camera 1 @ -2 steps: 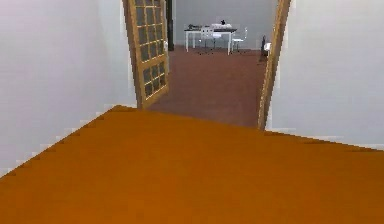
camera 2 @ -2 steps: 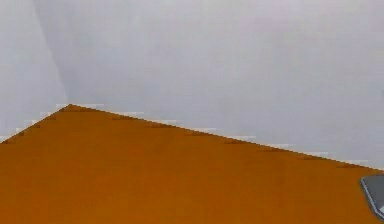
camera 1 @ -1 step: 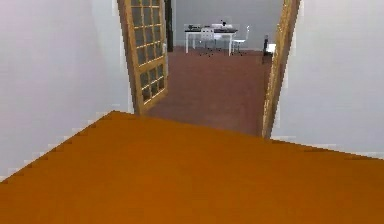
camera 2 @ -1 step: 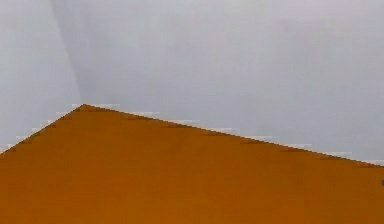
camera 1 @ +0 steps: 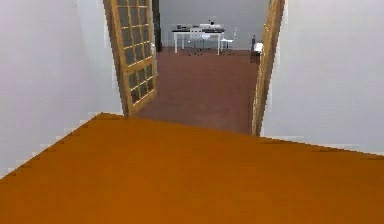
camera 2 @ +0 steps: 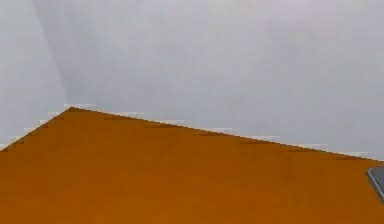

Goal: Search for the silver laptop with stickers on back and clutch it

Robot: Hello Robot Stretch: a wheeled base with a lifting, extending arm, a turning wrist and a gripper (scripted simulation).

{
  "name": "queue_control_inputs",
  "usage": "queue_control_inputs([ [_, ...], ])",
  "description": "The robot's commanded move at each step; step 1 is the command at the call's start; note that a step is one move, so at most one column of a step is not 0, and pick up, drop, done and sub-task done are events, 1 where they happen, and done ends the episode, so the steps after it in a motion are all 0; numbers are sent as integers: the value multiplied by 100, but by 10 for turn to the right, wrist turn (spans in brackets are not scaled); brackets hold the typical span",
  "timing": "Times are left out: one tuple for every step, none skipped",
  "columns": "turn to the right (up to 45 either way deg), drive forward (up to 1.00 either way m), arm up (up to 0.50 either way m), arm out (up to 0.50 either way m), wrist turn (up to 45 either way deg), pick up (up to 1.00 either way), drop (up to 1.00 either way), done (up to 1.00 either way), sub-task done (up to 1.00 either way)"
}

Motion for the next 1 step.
queue_control_inputs([
  [0,100,0,0,0,0,0,0,0],
])
